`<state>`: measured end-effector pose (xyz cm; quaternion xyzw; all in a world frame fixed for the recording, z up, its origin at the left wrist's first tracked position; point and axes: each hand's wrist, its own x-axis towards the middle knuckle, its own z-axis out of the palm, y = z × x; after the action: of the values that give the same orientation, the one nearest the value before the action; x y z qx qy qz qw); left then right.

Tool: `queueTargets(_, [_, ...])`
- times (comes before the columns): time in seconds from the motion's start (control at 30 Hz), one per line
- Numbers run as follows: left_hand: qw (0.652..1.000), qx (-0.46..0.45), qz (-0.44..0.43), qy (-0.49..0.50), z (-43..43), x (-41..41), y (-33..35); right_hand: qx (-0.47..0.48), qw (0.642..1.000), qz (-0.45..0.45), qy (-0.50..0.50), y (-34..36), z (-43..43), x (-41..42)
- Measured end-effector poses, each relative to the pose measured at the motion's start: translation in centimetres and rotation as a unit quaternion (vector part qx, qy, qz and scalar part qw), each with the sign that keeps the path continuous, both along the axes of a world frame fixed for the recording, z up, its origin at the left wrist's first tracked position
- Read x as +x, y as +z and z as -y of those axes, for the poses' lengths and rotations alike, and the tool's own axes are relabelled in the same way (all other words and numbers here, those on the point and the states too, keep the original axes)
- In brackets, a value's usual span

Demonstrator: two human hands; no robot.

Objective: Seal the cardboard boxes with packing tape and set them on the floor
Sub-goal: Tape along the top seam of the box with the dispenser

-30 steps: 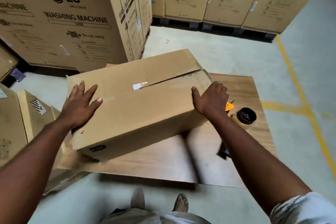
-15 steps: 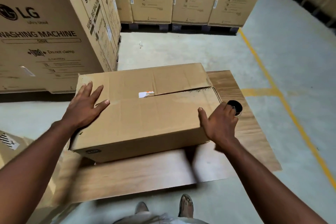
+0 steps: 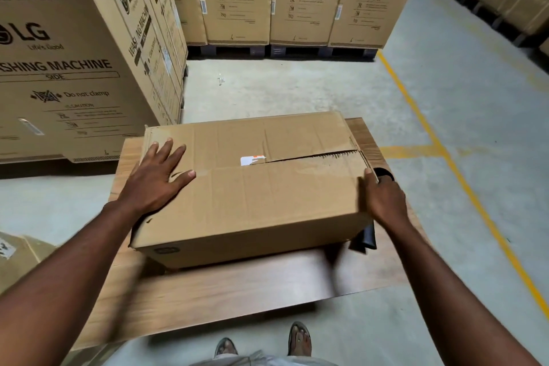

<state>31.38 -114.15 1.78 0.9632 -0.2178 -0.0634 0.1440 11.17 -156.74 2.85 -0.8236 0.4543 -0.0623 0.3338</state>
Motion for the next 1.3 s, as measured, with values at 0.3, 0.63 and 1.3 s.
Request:
queueTargets(0.3, [1.000, -0.016, -0.017, 0.014, 0.8, -1.3, 0.6, 0.386, 0.916, -0.032, -0.103, -6.9, 6.8, -3.0])
queueTargets(0.63, [0.995, 0.007, -0.092, 0.035, 1.5, -0.5, 1.3, 0.403, 0.905, -0.034, -0.134, -17.4, 10.0, -1.3])
queueTargets(1.3, [0.990, -0.023, -0.125, 0.057, 2.9, -1.2, 2.3, 0.400, 0.894, 0.135, -0.150, -5.8, 17.0, 3.2])
